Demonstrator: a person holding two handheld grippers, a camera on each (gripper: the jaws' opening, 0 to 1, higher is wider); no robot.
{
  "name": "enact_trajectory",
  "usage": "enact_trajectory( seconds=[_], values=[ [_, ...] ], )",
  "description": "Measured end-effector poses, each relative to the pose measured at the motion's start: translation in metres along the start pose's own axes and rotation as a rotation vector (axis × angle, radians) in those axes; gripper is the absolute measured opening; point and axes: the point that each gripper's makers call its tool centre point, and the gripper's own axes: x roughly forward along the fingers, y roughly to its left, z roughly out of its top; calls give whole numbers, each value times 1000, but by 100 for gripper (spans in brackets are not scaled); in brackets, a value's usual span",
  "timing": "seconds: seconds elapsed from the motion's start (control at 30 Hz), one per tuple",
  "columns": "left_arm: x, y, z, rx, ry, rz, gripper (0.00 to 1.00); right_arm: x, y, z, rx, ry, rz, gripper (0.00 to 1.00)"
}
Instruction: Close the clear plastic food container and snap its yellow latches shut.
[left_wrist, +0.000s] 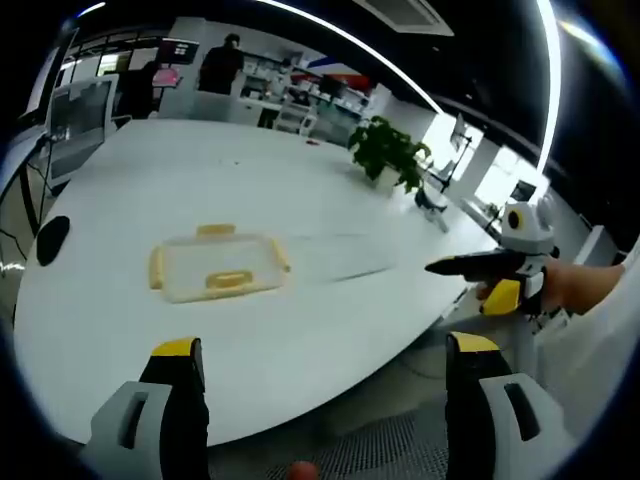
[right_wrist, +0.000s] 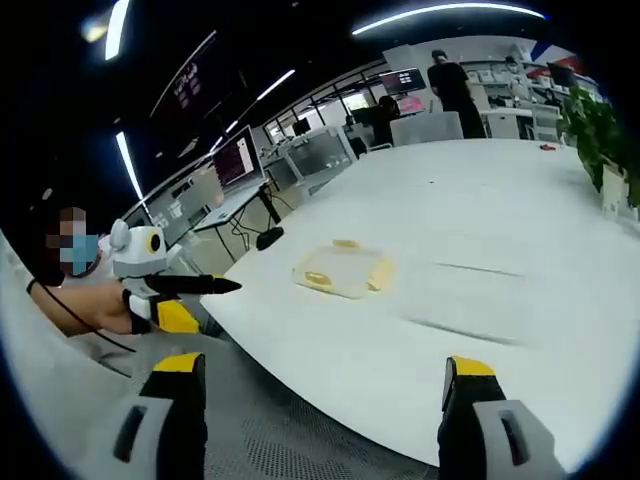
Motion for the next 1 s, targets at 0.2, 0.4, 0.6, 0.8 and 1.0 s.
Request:
enact_trajectory(
  seconds=[0.2, 0.4, 0.6, 0.8, 1.0],
  values=[
    [0, 0, 0, -2, -1, 1, 100, 0, 0, 0, 8, -4, 2, 99],
    [-1, 0, 1, -7, -9, -2, 100, 0, 0, 1, 6, -7, -1, 99],
    [-1, 0, 0, 0, -7, -2, 100, 0, 0, 0, 8, -7, 0, 99],
    [-1, -1, 0, -7, -10, -6, 100, -1, 0, 0, 10, -8, 2, 99],
    [-1, 0, 0, 1, -11, -1, 100, 0, 0, -1, 10, -5, 4, 96]
  ],
)
